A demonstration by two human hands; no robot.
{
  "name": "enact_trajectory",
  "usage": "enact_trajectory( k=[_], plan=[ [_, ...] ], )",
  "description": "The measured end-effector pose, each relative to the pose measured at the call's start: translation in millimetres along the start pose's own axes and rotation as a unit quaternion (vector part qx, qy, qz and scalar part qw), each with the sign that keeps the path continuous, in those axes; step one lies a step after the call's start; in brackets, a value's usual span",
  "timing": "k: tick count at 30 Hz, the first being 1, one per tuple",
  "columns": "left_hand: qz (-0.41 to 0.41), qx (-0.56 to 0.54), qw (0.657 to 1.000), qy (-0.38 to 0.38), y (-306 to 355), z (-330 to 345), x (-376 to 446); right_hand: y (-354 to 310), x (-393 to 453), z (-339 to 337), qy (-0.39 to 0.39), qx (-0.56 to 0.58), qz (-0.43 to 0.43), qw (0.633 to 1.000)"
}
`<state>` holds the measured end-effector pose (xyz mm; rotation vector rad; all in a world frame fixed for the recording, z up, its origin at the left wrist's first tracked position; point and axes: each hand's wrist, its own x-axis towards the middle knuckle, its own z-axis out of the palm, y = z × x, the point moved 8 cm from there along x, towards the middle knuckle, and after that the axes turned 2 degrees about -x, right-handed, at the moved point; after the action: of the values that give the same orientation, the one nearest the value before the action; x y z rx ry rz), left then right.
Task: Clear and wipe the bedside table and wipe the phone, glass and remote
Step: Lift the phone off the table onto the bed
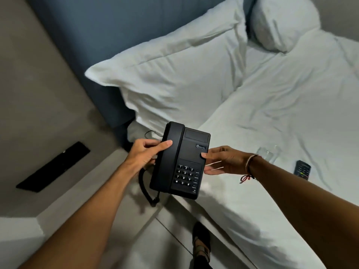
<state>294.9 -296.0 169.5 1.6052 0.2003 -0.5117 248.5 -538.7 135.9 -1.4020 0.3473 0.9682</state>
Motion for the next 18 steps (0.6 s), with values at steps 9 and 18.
enact_trajectory(
  k=[9,18],
  plan=[
    [0.034,0.105,0.993,-0.051,27.9,114.1,92.0,17.5,-16.2,-103.0,0.146,0.101,-0.047,0.983],
    [0.051,0.191,0.979,-0.056,28.3,184.3,181.6,10.9,4.1,-166.6,0.25,0.139,-0.044,0.957]
  ],
)
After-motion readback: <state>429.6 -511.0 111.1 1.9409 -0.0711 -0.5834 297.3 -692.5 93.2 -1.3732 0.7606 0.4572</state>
